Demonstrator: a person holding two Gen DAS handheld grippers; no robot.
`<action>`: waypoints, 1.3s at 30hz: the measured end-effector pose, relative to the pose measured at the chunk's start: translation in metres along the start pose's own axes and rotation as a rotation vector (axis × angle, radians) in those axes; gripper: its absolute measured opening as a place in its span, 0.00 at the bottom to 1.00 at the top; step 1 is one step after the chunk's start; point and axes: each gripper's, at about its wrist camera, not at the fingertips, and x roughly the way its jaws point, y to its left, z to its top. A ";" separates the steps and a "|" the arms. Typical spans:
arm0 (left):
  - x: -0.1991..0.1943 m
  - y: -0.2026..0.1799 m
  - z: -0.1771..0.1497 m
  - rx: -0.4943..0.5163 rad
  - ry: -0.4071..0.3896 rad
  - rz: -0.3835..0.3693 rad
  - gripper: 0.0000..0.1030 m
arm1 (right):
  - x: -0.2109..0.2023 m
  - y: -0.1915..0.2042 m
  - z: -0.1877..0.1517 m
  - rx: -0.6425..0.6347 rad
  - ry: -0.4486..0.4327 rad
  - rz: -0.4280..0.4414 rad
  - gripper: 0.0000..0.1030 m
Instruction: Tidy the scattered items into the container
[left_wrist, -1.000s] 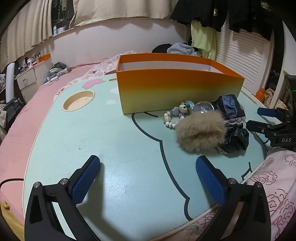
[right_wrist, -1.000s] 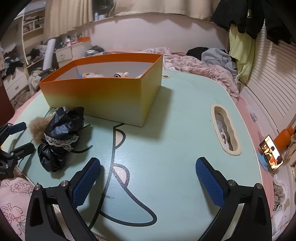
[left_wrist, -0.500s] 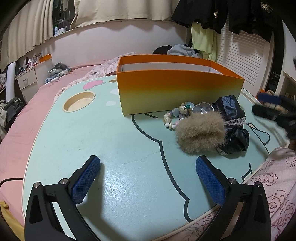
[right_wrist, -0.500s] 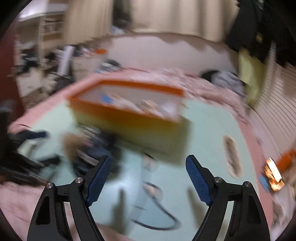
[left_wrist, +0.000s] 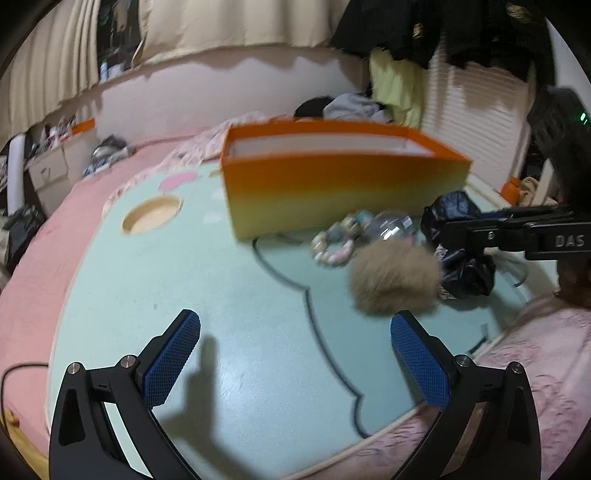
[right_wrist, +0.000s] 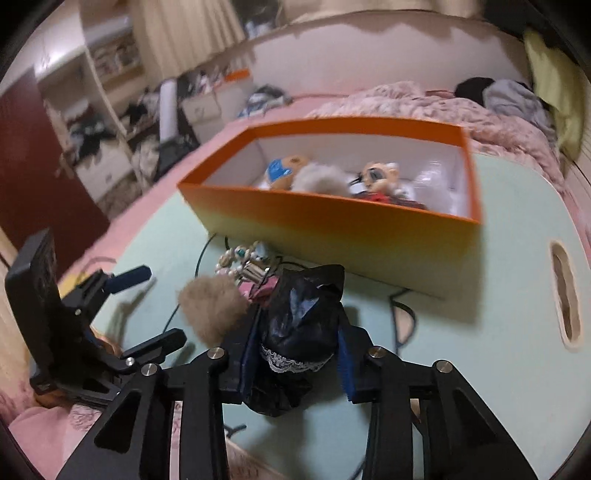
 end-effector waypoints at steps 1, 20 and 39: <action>-0.006 -0.005 0.007 0.014 -0.026 -0.019 1.00 | -0.005 -0.003 -0.002 0.018 -0.022 -0.001 0.33; 0.030 -0.044 0.029 0.135 0.078 -0.130 0.37 | -0.029 -0.015 -0.010 0.071 -0.117 -0.062 0.34; -0.011 -0.013 0.113 0.051 -0.132 -0.157 0.32 | -0.049 -0.004 0.049 -0.011 -0.242 -0.090 0.34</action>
